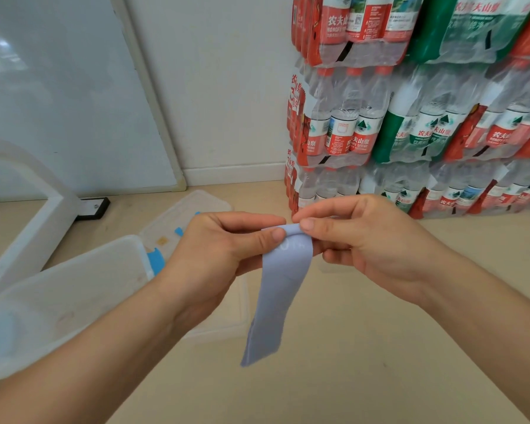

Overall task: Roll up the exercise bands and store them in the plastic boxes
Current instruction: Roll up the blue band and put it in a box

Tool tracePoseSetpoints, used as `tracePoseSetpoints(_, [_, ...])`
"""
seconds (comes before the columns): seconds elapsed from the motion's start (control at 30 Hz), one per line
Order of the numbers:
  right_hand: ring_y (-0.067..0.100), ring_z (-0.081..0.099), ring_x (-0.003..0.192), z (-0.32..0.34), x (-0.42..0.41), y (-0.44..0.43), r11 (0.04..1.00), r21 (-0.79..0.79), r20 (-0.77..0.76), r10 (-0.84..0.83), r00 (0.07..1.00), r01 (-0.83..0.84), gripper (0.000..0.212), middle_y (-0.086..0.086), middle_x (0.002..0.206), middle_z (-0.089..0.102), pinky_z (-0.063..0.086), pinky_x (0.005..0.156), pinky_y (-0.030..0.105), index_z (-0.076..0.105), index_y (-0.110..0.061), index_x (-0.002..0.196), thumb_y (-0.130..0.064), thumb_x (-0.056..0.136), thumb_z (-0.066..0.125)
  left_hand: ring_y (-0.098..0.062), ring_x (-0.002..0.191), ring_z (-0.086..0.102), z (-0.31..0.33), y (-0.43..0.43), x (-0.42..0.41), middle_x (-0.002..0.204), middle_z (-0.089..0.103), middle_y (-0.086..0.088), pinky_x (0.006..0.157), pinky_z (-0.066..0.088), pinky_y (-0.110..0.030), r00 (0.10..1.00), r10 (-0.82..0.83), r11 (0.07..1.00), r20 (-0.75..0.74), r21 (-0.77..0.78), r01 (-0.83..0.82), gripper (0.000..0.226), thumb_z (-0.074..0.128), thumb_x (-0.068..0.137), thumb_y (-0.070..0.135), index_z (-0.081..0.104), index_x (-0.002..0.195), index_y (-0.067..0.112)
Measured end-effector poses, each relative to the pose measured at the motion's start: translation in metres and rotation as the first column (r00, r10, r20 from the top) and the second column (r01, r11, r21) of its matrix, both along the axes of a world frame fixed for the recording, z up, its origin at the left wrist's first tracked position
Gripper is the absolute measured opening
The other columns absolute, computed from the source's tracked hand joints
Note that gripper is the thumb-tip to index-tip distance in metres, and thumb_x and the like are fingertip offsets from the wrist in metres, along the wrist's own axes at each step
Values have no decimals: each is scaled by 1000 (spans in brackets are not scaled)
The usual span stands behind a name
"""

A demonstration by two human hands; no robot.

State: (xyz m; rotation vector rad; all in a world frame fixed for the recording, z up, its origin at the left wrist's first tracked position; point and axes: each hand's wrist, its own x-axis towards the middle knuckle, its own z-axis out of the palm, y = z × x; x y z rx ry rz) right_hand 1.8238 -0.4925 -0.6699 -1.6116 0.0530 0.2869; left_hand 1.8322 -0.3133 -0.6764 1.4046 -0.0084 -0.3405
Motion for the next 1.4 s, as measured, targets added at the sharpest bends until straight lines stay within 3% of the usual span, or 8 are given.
tracePoseSetpoints(0.27, [9,58,61,-2,2,2,999,0,24,-47,999,47,10,0,68,69,44,67,26,76,-11,81,-3,75,73,-19,70,72,-3,-1,1,83,74,-16,61,55,-20,997,35,998,-65,-48,-38,30,73,55,5,72,85,5])
tracePoseSetpoints(0.5, [11,56,70,-3,2,3,996,-47,77,-75,994,79,12,2,73,69,42,69,28,76,-12,82,-2,75,73,-26,87,72,-2,-1,2,91,76,-14,77,60,-32,995,-72,990,-70,112,80,31,69,68,28,75,87,4])
tracePoseSetpoints(0.63, [14,60,78,-2,0,0,999,-14,32,37,999,-36,23,5,92,72,43,71,27,70,-22,104,-20,82,69,-22,81,72,0,-1,4,89,75,-15,75,60,-30,997,-17,1000,-72,2,17,23,70,65,17,75,81,1])
tracePoseSetpoints(0.73, [14,60,73,-3,0,1,995,51,-19,85,996,-84,35,2,92,71,43,62,22,71,-15,105,-35,76,65,-20,77,72,0,-1,4,86,75,-14,66,58,-23,997,-3,998,-83,-64,-2,17,70,65,11,75,79,2])
tracePoseSetpoints(0.93, [8,57,55,-6,3,1,988,155,-80,21,997,-8,23,3,76,70,40,48,16,73,-4,99,-18,82,66,-17,72,72,-2,-2,4,81,75,-12,62,56,-20,995,31,995,-100,-93,-40,20,71,61,8,74,79,0])
tracePoseSetpoints(1.27, [4,52,55,-10,5,2,991,108,-28,-76,997,78,15,3,78,69,42,52,15,76,-10,90,-2,78,70,-20,71,71,-6,-1,6,82,73,-15,64,57,-21,993,12,993,-120,-115,-26,27,71,58,3,69,85,4])
tracePoseSetpoints(1.4, [5,53,60,-9,4,2,990,98,-23,-97,995,99,16,3,83,72,40,51,14,76,-11,91,-2,81,68,-19,78,68,-3,4,7,82,73,-8,77,55,-26,995,-86,996,-45,-23,85,29,73,58,9,73,86,12])
